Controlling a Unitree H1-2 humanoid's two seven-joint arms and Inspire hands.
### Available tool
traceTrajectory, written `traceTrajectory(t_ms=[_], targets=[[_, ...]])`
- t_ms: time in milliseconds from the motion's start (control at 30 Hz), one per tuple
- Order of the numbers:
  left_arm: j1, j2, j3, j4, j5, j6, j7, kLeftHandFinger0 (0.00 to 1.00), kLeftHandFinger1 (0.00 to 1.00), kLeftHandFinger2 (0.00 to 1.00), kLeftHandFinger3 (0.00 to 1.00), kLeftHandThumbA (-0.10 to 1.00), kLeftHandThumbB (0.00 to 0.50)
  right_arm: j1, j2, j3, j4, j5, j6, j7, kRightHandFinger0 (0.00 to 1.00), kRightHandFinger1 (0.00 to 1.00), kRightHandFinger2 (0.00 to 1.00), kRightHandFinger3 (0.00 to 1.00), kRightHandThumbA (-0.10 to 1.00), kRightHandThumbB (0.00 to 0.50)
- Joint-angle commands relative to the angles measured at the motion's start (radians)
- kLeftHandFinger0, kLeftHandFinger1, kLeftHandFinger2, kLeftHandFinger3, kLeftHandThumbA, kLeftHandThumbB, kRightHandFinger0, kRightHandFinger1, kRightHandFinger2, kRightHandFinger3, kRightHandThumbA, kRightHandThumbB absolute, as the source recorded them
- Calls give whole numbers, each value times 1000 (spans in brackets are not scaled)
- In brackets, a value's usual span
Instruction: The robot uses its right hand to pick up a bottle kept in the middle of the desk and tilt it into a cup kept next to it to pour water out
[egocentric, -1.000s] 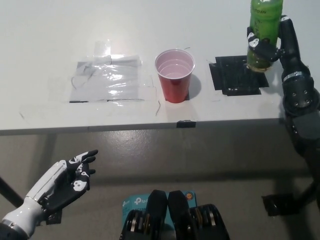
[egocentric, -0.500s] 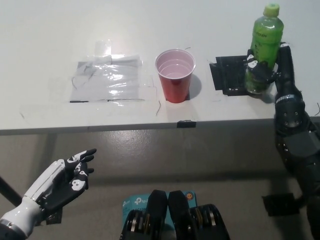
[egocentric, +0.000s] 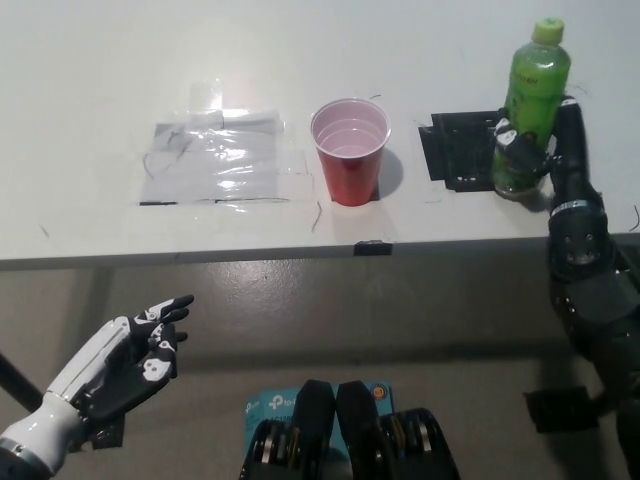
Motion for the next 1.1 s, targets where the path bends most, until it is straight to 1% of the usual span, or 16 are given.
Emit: traceTrajectory(t_ms=[0, 33, 100, 167, 300, 400, 467, 533, 633, 667, 700, 767, 967, 1000, 1033, 1067], targets=[[-10, 32, 11, -21, -7, -37, -17, 943, 1000, 1000, 1000, 752, 130, -73, -36, 48, 33, -72, -48, -67, 1000, 1000, 1000, 1000, 677, 455], [-12, 34, 11, -17, -6, -36, -18, 948, 1000, 1000, 1000, 752, 131, -77, -43, 78, 44, -99, -33, -78, 1000, 1000, 1000, 1000, 786, 500], [-11, 37, 10, -19, 0, -33, -19, 946, 1000, 1000, 1000, 761, 123, -78, -50, 112, 47, -124, -22, -92, 1000, 1000, 1000, 1000, 863, 500], [-10, 35, 10, -19, 3, -39, -19, 934, 1000, 1000, 1000, 747, 108, -79, -54, 124, 55, -122, -29, -96, 1000, 1000, 1000, 1000, 870, 500], [-7, 32, 10, -19, 3, -39, -16, 930, 1000, 1000, 1000, 758, 132, -77, -55, 128, 69, -113, -45, -104, 1000, 1000, 1000, 1000, 839, 500], [5, 26, 14, -24, -1, -35, -12, 941, 1000, 1000, 1000, 747, 131, -75, -52, 118, 72, -97, -52, -90, 1000, 1000, 1000, 1000, 807, 500], [5, 27, 14, -22, -4, -41, -15, 946, 1000, 1000, 1000, 740, 104, -75, -53, 114, 74, -93, -57, -91, 1000, 1000, 1000, 1000, 793, 500], [7, 23, 15, -20, -7, -44, -15, 951, 1000, 1000, 1000, 745, 125, -74, -59, 114, 73, -95, -54, -96, 1000, 1000, 1000, 1000, 760, 500], [8, 22, 12, -15, -3, -52, -15, 955, 1000, 1000, 1000, 751, 121, -75, -63, 114, 83, -95, -50, -102, 1000, 1000, 1000, 1000, 761, 500], [17, 19, 12, -15, -2, -53, -12, 954, 1000, 1000, 1000, 746, 114, -71, -62, 111, 80, -91, -51, -97, 1000, 1000, 1000, 1000, 740, 500], [17, 20, 11, -12, -2, -59, -14, 954, 1000, 1000, 1000, 745, 111, -70, -63, 114, 71, -99, -27, -111, 1000, 1000, 1000, 1000, 760, 500], [16, 20, 9, -13, -2, -61, -16, 945, 1000, 1000, 1000, 741, 97, -74, -70, 124, 82, -109, 13, -100, 1000, 1000, 1000, 1000, 872, 500], [20, 14, 10, -10, -4, -69, -13, 940, 1000, 1000, 1000, 750, 123, -66, -78, 128, 50, -110, 75, -49, 1000, 1000, 1000, 1000, 975, 500], [20, 14, 10, -10, -6, -66, -14, 942, 1000, 1000, 1000, 752, 116, -63, -79, 132, 42, -115, 90, -47, 1000, 1000, 1000, 1000, 1000, 500], [27, 11, 11, -12, -7, -62, -10, 947, 1000, 1000, 1000, 752, 118, -54, -84, 148, 15, -135, 137, -34, 1000, 1000, 1000, 1000, 1000, 500], [28, 10, 11, -12, -6, -64, -9, 948, 1000, 1000, 1000, 751, 116, -50, -86, 151, 5, -138, 149, -29, 1000, 1000, 1000, 1000, 1000, 500]])
